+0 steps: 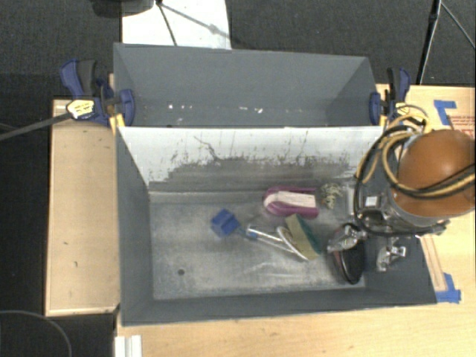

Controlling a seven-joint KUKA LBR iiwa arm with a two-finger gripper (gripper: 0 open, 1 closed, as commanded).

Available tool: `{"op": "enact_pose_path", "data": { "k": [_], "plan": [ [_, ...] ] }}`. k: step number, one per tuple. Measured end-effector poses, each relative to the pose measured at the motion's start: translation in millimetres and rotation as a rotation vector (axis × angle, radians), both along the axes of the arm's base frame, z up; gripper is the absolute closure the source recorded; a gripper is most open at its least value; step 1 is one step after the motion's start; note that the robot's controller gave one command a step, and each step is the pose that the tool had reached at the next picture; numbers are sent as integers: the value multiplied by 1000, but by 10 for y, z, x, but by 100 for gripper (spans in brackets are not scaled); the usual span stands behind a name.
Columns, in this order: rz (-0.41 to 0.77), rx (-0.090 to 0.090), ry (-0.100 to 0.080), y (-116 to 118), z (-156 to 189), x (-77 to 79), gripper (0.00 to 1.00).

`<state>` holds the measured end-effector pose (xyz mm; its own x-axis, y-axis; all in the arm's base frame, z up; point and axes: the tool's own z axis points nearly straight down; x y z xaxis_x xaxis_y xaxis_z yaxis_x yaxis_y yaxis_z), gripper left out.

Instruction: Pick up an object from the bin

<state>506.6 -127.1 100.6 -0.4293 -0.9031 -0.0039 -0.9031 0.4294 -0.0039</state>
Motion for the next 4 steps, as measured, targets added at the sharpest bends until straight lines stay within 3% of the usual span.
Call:
{"op": "enact_pose_path", "data": {
  "k": [1,2,3,4],
  "plan": [
    [232,-1,0,-45,213,124,0],
    [528,19,-11,56,-101,103,0],
    [648,11,-6,225,-277,192,0],
    [641,8,-5,201,-269,198,100]
  ]
}}
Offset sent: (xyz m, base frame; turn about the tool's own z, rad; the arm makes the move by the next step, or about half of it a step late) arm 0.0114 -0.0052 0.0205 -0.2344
